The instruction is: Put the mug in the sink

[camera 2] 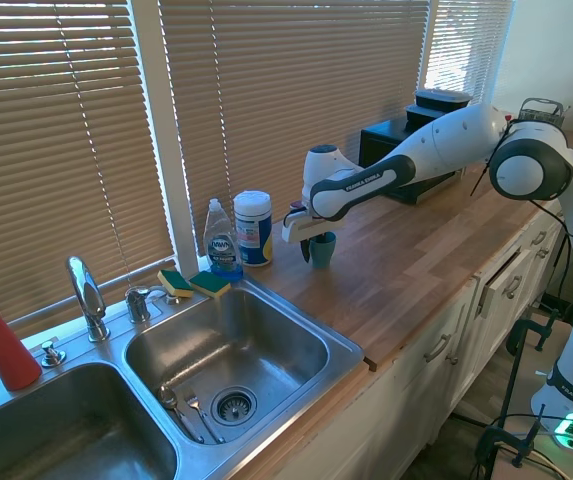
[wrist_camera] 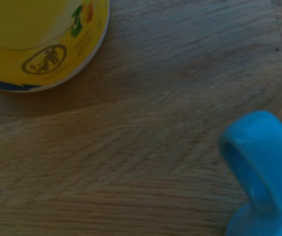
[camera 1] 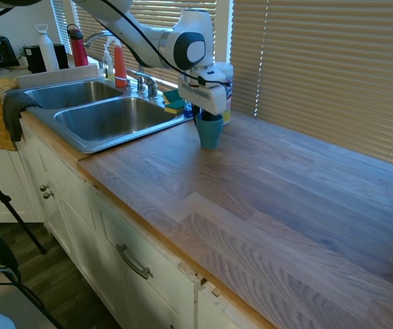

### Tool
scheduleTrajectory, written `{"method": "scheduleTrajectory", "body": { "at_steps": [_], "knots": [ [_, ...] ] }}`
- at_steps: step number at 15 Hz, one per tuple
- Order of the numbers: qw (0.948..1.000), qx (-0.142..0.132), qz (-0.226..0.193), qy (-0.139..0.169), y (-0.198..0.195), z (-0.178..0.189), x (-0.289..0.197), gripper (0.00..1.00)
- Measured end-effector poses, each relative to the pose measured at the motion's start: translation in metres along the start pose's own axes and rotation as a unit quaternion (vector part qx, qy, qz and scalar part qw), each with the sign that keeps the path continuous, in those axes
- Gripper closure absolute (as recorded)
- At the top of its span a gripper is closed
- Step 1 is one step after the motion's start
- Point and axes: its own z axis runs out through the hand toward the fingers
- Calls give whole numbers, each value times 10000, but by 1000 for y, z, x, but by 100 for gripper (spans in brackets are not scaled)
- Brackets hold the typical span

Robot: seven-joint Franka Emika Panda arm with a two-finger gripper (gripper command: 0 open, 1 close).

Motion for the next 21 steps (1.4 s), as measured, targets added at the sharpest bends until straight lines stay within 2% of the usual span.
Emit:
{"method": "scheduleTrajectory", "body": {
  "at_steps": [2,5,8,11,13,16,21],
  "knots": [
    [10000,34,21,-5,1,-2,3,100],
    [9997,224,-57,-47,1,-20,2,100],
    [9986,479,-235,-46,0,-59,-18,100],
    [9937,859,-727,-22,-19,-116,-90,100],
    [9895,988,-1057,-40,-34,-135,-151,100],
    [9854,878,-1456,-7,-50,-121,-226,100],
    [9833,299,-1794,22,-97,-17,-295,100]
  ]
}}
